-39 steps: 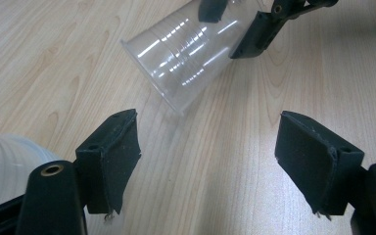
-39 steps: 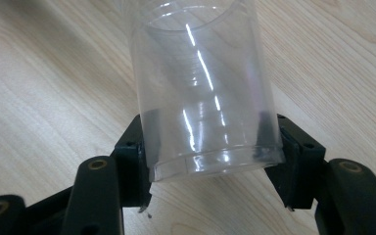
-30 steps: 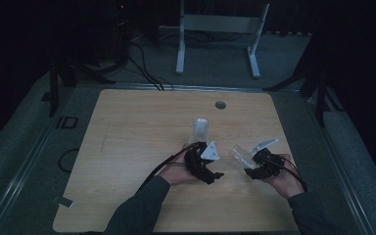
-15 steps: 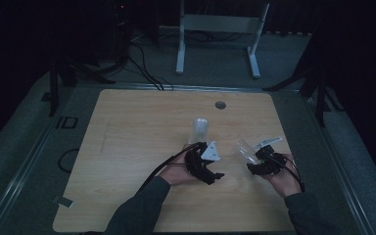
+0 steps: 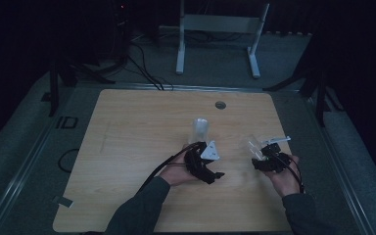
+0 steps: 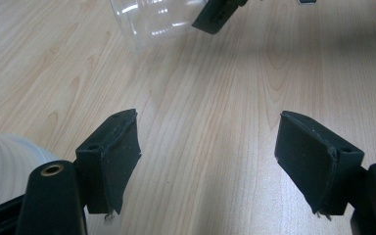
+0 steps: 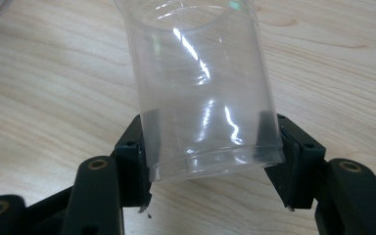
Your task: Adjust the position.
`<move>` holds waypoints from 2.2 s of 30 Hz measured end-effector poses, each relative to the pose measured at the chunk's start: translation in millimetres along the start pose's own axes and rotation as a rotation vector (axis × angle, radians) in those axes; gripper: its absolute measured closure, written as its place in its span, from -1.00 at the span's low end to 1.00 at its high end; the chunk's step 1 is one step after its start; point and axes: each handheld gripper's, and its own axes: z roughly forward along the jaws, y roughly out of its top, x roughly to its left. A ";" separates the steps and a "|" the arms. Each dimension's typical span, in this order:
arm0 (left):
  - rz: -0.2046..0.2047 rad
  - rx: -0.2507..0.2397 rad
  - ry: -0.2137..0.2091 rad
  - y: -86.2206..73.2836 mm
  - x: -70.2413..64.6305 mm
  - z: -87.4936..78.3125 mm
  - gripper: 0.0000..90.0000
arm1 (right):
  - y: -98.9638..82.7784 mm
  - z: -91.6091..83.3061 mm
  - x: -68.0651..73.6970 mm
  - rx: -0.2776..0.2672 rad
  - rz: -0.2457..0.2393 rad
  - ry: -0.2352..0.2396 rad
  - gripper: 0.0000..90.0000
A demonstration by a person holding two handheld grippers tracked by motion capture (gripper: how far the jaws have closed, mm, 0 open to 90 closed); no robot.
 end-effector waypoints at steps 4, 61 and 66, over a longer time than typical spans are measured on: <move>0.001 0.001 0.004 0.2 -0.3 0.7 -0.46 | -0.9 0.3 -2.4 -0.010 0.029 -0.033 -0.07; -0.118 -0.124 0.016 8.4 4.2 -3.8 -0.43 | 11.1 0.2 21.2 -0.500 0.236 -0.293 -0.07; -0.129 -0.144 0.025 11.7 6.0 -4.5 -0.43 | 8.8 -6.9 24.7 -0.536 0.222 -0.297 -0.07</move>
